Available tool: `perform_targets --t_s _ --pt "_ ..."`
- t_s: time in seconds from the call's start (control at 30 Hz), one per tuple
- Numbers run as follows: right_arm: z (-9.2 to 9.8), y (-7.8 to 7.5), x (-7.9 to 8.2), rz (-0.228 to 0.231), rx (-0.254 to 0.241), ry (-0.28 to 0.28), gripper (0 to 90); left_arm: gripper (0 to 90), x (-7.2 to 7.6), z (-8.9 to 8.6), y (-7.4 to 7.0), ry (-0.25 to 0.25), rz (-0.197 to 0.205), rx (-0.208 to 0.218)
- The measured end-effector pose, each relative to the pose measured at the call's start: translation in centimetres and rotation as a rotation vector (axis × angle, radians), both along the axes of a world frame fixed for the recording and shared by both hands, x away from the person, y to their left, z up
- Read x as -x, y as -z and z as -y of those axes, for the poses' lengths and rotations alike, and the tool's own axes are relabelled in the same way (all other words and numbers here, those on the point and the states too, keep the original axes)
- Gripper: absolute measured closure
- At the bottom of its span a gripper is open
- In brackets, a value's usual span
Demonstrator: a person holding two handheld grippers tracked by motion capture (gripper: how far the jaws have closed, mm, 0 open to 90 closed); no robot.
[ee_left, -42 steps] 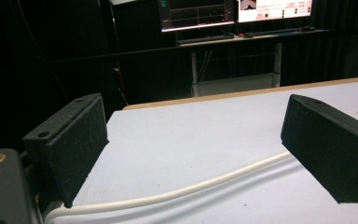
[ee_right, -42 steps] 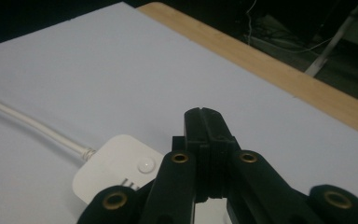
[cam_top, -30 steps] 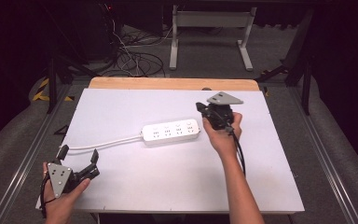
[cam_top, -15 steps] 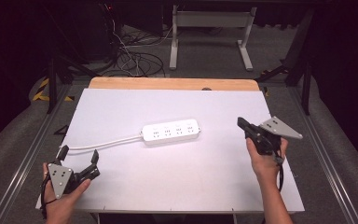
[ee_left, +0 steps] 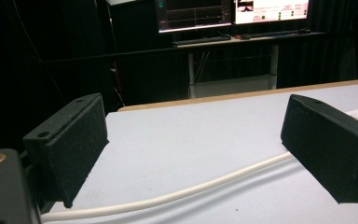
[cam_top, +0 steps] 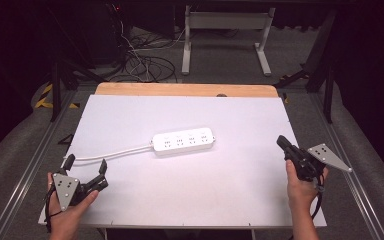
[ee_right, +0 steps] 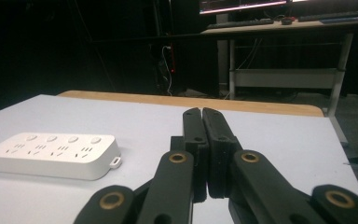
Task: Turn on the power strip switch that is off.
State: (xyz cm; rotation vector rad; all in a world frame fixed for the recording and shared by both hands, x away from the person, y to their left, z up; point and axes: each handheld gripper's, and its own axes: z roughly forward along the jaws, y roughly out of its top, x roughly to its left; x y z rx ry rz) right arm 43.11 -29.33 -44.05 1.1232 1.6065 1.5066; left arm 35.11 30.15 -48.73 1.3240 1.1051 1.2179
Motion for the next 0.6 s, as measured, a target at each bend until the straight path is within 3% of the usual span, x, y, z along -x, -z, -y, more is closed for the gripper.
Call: perform_targets --t_s 0.07,0.2,0.3,0.33,0.37,0.4,0.6 --pt "-0.6 0.3 -0.1 -0.004 0.035 -0.005 87.3 7.6 0.0 0.0 0.0 0.002 -0.002 -0.002" --pt "-1.3 0.4 -0.4 -0.006 0.053 -0.012 86.2 7.7 0.0 -0.1 0.0 0.001 -0.003 -0.003" --pt "-1.5 0.5 -0.5 -0.004 0.053 -0.002 78.7 7.6 0.0 0.0 0.0 0.001 -0.001 0.001" --pt "-1.6 0.6 -0.5 0.002 0.052 0.01 67.9 7.6 0.0 0.0 0.0 0.002 -0.002 -0.001" --pt "-1.6 0.6 -0.5 0.002 0.052 0.01 67.9 7.6 0.0 0.0 0.0 0.002 0.0 0.0" --pt "-1.6 0.6 -0.5 0.009 0.051 0.018 61.3 7.7 0.0 0.0 0.0 0.001 -0.003 -0.004" --pt "-2.0 1.0 -1.2 0.024 0.014 0.064 13.8 7.6 0.0 0.0 0.0 0.002 -0.001 -0.001"
